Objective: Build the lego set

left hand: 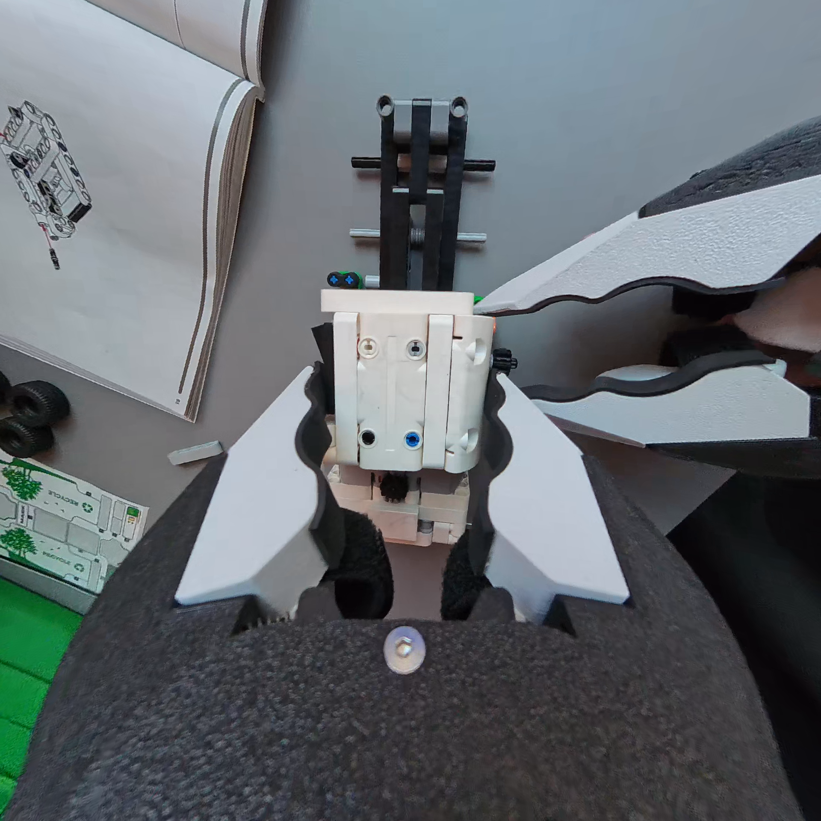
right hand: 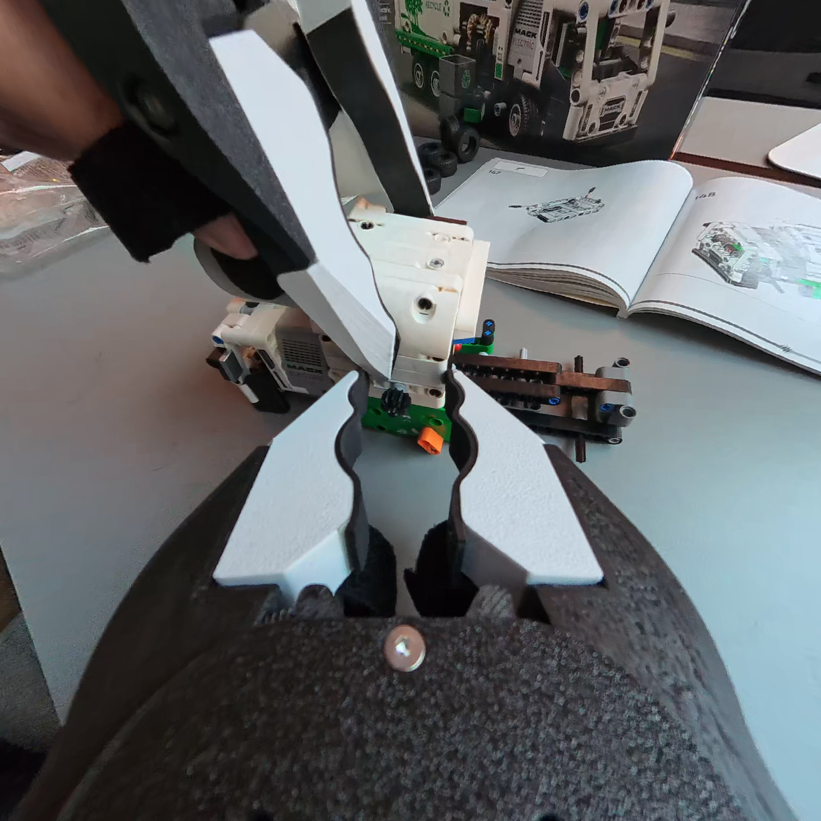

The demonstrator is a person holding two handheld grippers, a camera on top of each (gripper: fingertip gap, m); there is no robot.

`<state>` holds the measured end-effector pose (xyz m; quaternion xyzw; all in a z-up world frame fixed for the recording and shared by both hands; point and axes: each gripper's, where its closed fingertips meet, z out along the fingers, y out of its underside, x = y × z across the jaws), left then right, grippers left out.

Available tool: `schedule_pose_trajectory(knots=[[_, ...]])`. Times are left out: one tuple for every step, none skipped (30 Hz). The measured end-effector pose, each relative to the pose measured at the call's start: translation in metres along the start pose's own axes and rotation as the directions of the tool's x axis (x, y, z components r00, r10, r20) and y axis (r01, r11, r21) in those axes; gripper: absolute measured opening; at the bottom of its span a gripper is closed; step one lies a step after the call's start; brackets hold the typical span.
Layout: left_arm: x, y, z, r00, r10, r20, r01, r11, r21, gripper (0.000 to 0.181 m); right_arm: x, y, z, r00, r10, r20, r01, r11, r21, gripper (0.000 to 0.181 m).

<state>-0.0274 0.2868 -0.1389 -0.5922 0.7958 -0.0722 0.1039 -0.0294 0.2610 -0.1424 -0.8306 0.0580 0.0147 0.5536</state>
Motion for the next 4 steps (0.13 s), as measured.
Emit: schedule_pose_trajectory(knots=[[0.0003,0.0017,0.0,1.0,0.014,0.013,-0.014,1.0,-0.003,0.069,-0.0016,0.0015,0.0009,1.0,0.0,0.014,0.0,1.0,-0.012,0.033],[0.0003,0.0035,0.0002,0.999,0.031,0.03,-0.031,0.999,-0.012,0.069,-0.0032,0.0031,0.0018,1.0,-0.004,0.023,0.005,1.0,-0.024,0.034],[0.0006,0.004,0.0,0.999,0.039,0.03,-0.038,0.999,-0.012,0.069,-0.0037,0.0025,0.0014,1.0,-0.009,0.024,0.01,1.0,-0.019,0.034],[0.0013,0.004,-0.0006,0.999,0.031,0.012,-0.03,0.999,-0.009,0.069,-0.0042,0.0008,0.0004,0.999,-0.017,0.031,0.017,1.0,-0.007,0.035]])
